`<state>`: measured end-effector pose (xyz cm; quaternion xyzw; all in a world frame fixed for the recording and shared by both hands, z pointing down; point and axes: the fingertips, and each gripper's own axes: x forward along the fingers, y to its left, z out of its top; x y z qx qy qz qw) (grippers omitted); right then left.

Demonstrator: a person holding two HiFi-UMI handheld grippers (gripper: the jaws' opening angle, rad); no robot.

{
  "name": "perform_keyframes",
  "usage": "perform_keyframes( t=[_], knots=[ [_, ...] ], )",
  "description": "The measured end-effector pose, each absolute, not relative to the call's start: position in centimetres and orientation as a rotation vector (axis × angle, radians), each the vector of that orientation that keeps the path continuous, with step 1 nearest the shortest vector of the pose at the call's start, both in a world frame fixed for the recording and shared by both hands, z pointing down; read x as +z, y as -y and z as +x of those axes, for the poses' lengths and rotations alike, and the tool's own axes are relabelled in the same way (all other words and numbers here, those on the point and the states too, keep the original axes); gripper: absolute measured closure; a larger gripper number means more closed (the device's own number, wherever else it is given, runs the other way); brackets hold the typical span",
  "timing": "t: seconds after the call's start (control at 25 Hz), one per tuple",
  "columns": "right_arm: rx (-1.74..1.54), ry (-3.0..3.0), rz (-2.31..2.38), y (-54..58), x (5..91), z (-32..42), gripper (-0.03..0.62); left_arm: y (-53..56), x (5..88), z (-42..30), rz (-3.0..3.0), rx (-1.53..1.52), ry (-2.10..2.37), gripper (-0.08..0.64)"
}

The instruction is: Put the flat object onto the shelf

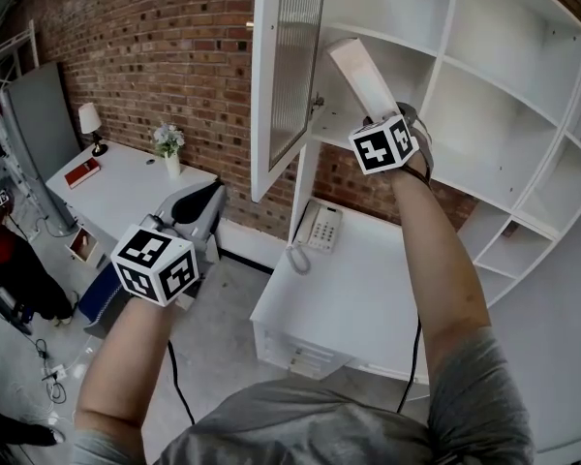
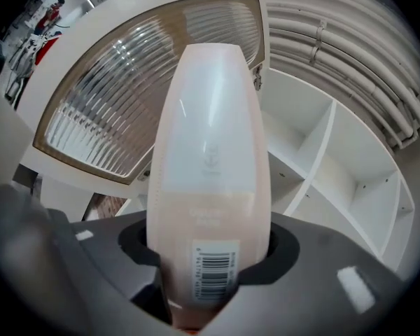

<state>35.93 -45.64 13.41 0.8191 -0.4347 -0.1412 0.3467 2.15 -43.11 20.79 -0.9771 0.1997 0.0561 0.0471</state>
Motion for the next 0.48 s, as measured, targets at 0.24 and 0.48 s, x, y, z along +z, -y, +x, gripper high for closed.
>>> perform_keyframes(
  t=[0.24, 0.48],
  knots=[
    [-0.355, 1.12, 2.15, 47.7, 13.1, 37.7, 0.321, 44.6, 21.2, 2.4, -2.984, 0.161, -0.648, 0.561],
    [-0.344, 1.113, 2.172, 50.2, 13.2, 39.3, 0.316, 45.7, 21.4, 2.9, -2.981, 0.161, -0.681, 0.561]
  ],
)
